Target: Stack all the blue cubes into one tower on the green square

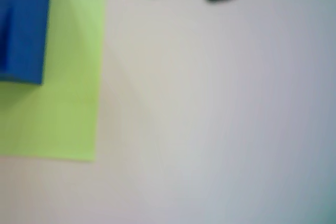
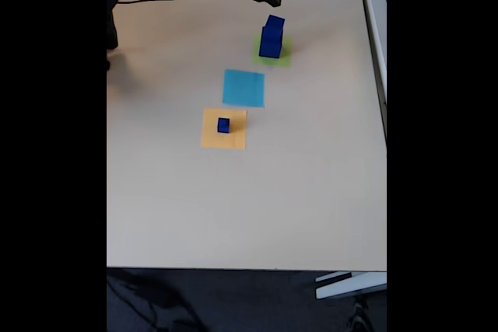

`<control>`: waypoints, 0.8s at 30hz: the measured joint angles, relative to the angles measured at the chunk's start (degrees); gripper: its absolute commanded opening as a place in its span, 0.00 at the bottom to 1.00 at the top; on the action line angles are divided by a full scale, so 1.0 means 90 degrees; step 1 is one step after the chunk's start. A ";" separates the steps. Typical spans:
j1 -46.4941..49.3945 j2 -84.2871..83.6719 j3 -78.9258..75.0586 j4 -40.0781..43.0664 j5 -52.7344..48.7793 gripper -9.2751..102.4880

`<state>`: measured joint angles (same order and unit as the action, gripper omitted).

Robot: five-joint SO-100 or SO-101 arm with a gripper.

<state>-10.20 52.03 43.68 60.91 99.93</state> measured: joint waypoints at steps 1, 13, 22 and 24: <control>0.0010 0.0000 0.0000 0.0000 0.0000 0.08; 0.0059 -0.0117 0.0000 0.0000 0.0010 0.08; 0.0049 -0.0186 0.0000 0.0000 0.0000 0.08; 0.0049 -0.0186 0.0000 0.0000 0.0000 0.08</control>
<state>-9.76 50.36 43.68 60.91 99.93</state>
